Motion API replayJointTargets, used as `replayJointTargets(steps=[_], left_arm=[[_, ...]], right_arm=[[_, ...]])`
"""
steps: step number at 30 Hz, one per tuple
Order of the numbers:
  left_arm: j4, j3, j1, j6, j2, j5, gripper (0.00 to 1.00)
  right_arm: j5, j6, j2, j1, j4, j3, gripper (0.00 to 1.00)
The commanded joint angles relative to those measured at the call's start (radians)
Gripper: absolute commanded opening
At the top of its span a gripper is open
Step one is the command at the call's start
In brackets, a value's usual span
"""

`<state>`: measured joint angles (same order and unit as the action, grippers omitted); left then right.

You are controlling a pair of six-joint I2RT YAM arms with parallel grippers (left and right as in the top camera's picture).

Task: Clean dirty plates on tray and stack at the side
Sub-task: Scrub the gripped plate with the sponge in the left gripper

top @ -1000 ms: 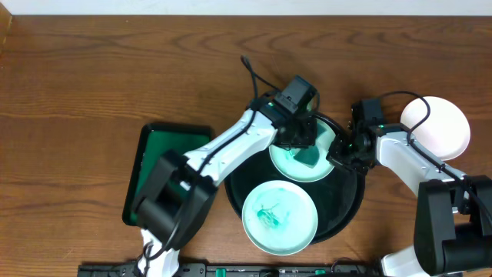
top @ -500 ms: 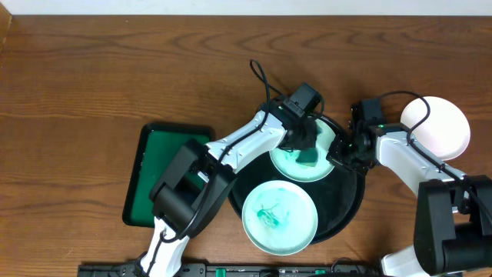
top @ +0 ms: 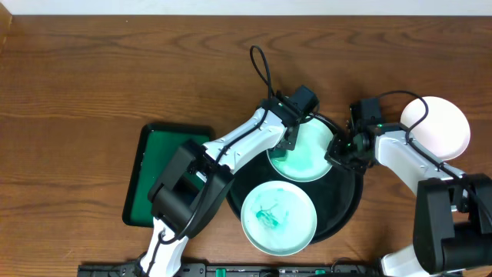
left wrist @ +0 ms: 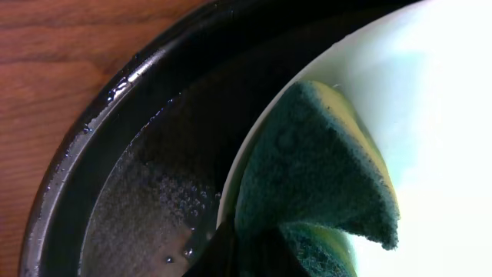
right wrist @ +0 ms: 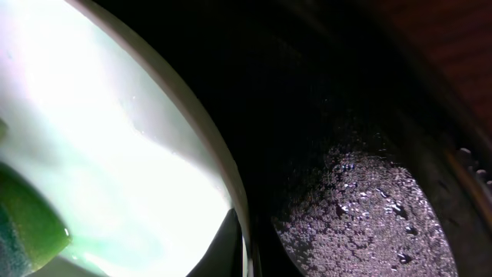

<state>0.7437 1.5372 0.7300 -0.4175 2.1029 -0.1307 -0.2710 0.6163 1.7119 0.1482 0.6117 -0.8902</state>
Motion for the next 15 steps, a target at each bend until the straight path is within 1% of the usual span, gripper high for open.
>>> replayJointTargets(steps=[1, 7, 11, 15], left_arm=[[0.045, -0.016, -0.041, 0.034, 0.018, -0.120, 0.07], [0.047, -0.016, 0.010, 0.051, 0.018, 0.126, 0.07], [0.018, -0.016, 0.064, 0.074, 0.018, 0.296, 0.07], [-0.018, -0.016, 0.120, 0.073, 0.018, 0.393, 0.07]], right_arm=[[0.009, -0.004, 0.060, 0.029, 0.027, 0.041, 0.01], [0.013, -0.004, 0.060, 0.029, 0.027, 0.041, 0.01], [0.020, -0.005, 0.060, 0.029, 0.027, 0.041, 0.01], [0.020, -0.004, 0.060, 0.029, 0.027, 0.041, 0.01]])
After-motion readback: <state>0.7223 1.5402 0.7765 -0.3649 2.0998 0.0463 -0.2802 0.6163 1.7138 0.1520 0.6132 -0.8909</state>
